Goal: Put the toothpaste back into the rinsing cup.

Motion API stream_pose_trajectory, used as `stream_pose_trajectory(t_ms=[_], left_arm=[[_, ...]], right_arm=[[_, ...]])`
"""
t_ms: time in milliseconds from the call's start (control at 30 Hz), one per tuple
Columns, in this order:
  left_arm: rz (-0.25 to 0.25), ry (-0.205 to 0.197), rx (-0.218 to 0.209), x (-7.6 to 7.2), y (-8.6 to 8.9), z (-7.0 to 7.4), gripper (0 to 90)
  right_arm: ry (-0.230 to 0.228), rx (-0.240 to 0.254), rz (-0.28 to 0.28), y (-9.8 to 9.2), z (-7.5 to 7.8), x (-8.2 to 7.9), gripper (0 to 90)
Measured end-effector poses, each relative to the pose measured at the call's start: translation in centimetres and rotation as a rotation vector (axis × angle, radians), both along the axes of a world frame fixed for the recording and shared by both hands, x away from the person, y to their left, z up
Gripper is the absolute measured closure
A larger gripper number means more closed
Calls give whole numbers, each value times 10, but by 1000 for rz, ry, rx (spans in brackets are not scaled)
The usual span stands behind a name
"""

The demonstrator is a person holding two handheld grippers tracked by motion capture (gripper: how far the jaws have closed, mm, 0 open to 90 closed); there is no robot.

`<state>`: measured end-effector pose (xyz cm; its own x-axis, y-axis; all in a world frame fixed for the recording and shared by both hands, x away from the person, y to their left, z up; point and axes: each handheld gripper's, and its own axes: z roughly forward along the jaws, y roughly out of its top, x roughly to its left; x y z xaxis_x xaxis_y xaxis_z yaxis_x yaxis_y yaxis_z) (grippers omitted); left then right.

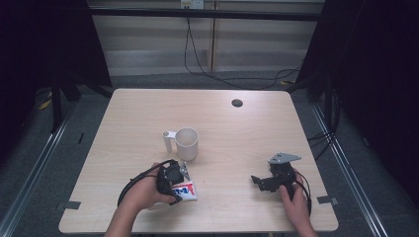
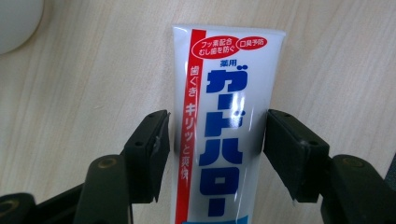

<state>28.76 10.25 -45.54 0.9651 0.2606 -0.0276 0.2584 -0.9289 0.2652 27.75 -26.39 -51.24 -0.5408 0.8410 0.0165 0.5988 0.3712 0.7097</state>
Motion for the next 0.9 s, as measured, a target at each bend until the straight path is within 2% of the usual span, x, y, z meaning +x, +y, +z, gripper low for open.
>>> stream_pose_trajectory(t_ms=[67, 200, 433, 500, 533, 667, 733, 800, 900], left_arm=[[-13, 2, 11, 0, -1, -2, 416], [1, -2, 13, 0, -2, -2, 436], [3, -7, 15, -1, 0, 3, 611], [19, -7, 6, -1, 2, 6, 640], [37, -13, -18, -2, 4, 5, 648], [94, -19, -51, -2, 10, 9, 670], [100, -52, -51, -1, 13, 13, 674], [114, -61, -63, -1, 16, 18, 677], [132, -72, -105, -2, 20, 25, 678]], right_arm=[[0, 0, 0, 0, 0, 0, 63], [0, 0, 0, 0, 0, 0, 63], [0, 0, 0, 0, 0, 0, 63], [0, 0, 0, 0, 0, 0, 63], [0, 0, 0, 0, 0, 0, 63], [0, 0, 0, 0, 0, 0, 63], [0, 0, 0, 0, 0, 0, 63], [0, 0, 0, 0, 0, 0, 63], [0, 0, 0, 0, 0, 0, 63]])
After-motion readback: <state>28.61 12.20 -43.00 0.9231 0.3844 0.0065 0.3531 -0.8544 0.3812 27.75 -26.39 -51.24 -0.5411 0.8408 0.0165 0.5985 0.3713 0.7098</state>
